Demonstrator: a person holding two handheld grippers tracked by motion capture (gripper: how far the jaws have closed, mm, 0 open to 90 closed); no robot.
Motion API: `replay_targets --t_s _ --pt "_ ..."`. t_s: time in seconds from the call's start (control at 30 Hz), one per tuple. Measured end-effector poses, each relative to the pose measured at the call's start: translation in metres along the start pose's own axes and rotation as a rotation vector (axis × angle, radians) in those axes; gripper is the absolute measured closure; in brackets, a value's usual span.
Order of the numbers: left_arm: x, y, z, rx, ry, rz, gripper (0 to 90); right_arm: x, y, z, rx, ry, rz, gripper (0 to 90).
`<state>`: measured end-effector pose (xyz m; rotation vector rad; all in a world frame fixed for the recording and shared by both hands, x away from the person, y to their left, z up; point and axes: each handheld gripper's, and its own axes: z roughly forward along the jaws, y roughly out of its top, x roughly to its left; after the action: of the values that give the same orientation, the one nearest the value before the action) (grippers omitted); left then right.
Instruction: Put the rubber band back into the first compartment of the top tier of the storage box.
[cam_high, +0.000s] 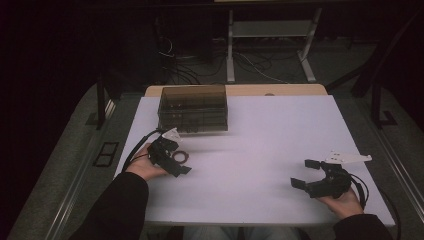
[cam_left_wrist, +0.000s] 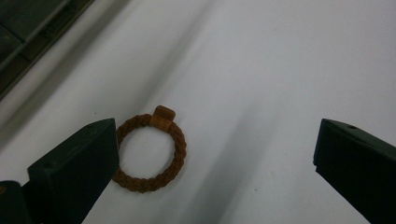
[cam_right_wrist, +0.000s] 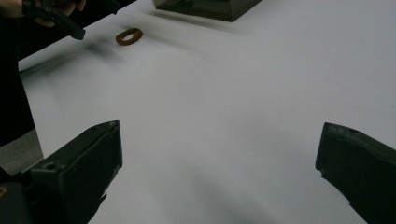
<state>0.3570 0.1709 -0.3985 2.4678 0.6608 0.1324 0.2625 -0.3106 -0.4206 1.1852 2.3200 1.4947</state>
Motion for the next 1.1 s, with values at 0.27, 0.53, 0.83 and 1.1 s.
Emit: replay_targets --t_s 0.27,0.53,0.83,1.1 --pt "0.003 -0.001 0.005 0.03 0.004 0.009 5.8 0.0 0.0 0.0 0.005 0.0 -0.003 0.3" --pt "0.006 -0.003 0.007 0.045 0.012 0.02 12.2 0.0 0.0 0.0 0.008 0.002 -0.008 0.3" --pt "0.007 -0.003 0.014 0.069 -0.002 0.019 13.4 0.0 0.0 0.001 0.011 0.003 -0.006 0.3" --pt "0.008 -0.004 0.016 0.08 -0.012 0.026 19.9 0.0 -0.001 0.001 0.015 0.003 -0.008 0.3"
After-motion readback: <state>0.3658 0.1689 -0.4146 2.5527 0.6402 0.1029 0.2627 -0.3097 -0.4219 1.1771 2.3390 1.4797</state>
